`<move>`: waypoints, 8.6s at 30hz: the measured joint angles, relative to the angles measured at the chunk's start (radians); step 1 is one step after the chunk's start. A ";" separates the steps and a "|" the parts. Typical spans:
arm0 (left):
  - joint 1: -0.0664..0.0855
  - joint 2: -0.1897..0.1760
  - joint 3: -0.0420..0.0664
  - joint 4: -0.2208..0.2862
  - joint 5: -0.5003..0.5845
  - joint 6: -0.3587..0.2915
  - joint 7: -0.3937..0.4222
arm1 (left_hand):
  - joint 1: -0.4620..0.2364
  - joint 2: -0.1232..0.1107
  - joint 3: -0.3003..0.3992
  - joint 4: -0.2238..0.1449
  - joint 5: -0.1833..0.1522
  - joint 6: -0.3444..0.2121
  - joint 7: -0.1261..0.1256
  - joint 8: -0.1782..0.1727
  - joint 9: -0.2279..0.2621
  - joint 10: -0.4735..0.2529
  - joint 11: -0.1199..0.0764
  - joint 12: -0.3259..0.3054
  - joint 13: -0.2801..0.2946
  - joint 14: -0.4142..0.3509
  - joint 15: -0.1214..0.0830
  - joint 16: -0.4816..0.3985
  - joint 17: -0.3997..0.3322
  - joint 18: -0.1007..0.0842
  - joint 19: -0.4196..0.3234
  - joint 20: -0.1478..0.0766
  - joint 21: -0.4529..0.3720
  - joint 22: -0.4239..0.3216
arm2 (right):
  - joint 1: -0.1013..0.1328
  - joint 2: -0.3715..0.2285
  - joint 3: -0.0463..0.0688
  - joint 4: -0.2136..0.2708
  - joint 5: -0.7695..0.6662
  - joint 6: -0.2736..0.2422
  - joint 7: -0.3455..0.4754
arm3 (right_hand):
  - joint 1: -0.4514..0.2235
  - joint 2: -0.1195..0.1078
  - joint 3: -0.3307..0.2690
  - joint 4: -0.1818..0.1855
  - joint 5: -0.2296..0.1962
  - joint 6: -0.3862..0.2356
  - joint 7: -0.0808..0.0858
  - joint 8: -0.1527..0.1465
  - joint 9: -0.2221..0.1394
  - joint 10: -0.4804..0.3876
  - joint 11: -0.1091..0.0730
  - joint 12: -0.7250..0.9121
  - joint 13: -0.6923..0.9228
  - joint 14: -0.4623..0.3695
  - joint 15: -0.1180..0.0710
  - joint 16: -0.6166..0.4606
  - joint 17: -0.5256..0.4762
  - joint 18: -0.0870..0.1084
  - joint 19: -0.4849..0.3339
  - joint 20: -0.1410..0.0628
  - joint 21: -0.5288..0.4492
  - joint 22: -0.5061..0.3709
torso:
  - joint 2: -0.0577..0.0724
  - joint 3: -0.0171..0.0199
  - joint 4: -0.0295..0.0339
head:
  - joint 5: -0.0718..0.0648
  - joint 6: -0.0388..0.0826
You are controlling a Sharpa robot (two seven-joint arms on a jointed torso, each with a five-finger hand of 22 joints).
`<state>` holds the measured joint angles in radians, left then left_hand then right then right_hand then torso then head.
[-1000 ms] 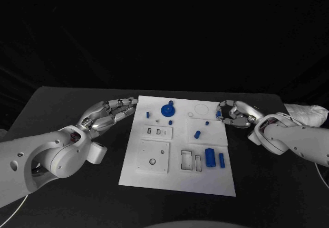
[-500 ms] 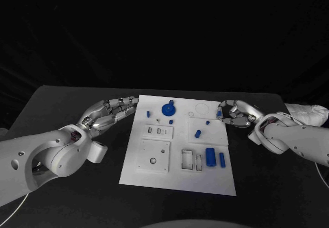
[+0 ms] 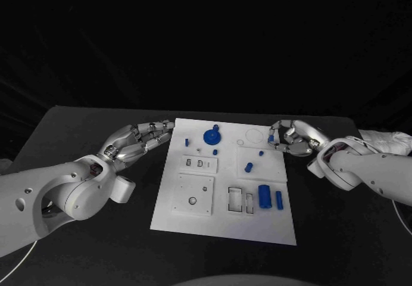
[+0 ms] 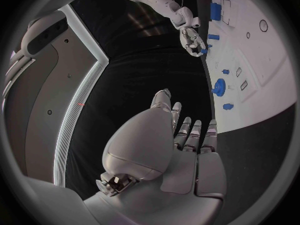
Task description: Assemble the parts on the task board
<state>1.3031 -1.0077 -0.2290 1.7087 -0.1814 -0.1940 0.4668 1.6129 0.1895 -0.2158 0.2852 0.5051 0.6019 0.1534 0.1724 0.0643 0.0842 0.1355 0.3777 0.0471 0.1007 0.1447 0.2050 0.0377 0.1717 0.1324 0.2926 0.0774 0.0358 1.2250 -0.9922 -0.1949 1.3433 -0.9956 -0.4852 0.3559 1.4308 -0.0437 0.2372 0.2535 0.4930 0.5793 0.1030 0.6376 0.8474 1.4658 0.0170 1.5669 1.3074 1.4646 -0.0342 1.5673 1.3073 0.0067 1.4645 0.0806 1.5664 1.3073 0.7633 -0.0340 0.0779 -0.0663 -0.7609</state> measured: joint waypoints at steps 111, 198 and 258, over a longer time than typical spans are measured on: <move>-0.001 0.037 0.000 -0.022 -0.016 0.003 -0.006 | -0.071 0.008 -0.031 0.007 -0.109 0.000 0.000 0.005 0.000 -0.004 0.004 0.006 0.000 -0.003 0.004 0.011 0.000 -0.019 0.016 0.002 0.014 0.004 | 0.077 0.259 0.009 0.089 -0.175 0.089 -0.126 | -0.177 -0.137 -0.261 0.044 -0.439 -0.101 0.022 -0.283 -0.270 0.002 0.034 0.000 0.000 0.004 0.032 0.000 0.000 0.000 0.000 0.029 -0.066 0.001 | 0.000 0.0011 -0.0012 | 0.039 -0.008; 0.233 0.540 0.005 -0.383 -0.715 0.505 -1.162 | -0.454 0.059 -0.196 -0.008 -0.229 0.508 -0.082 0.121 0.180 1.381 -0.119 1.200 1.263 1.365 -0.175 1.363 1.270 -0.125 1.303 -0.208 1.442 1.272 | 0.223 0.044 -0.013 0.183 0.275 0.240 -0.068 | -0.172 0.132 -0.430 0.024 -0.348 0.049 0.026 -0.274 -0.381 -0.002 0.030 0.000 0.001 0.004 0.032 0.000 0.000 0.000 0.000 0.029 0.000 0.001 | 0.008 0.0570 -0.0775 | 0.101 -0.042; 0.214 0.585 0.006 -0.447 -0.709 0.492 -1.164 | -0.280 -0.020 -0.032 -0.134 -0.220 0.506 -0.102 0.102 0.309 1.371 -0.132 1.195 1.264 1.363 -0.188 1.363 1.270 -0.124 1.282 -0.222 1.419 1.272 | 0.216 0.052 -0.013 0.168 0.275 0.247 -0.057 | -0.137 0.139 -0.450 0.035 -0.342 0.056 0.033 -0.274 -0.395 0.001 0.033 0.000 0.002 0.000 0.036 0.000 0.000 0.000 0.004 0.032 -0.020 0.000 | 0.001 0.0540 -0.0764 | 0.099 -0.057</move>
<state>1.5171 -0.4224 -0.2234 1.2615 -0.8905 0.2983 -0.6974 1.3332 0.1696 -0.2479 0.1516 0.2855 1.1075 0.0511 0.2742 0.3735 1.4552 0.0039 1.5729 1.3111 1.4634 -0.0434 1.5683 1.3079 0.0472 1.4144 0.0709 1.4965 1.3074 1.4410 -0.9403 -0.2084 1.5115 -0.7202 -0.2386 0.2985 1.2941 0.0955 -0.2126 0.2882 0.1508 0.6353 0.1363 0.3636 0.4527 1.4669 0.0503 1.5672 1.3095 1.4645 0.0016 1.5673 1.3077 0.0066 1.4683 0.1128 1.5459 1.3074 0.7643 0.0199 0.0015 0.0322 -0.8179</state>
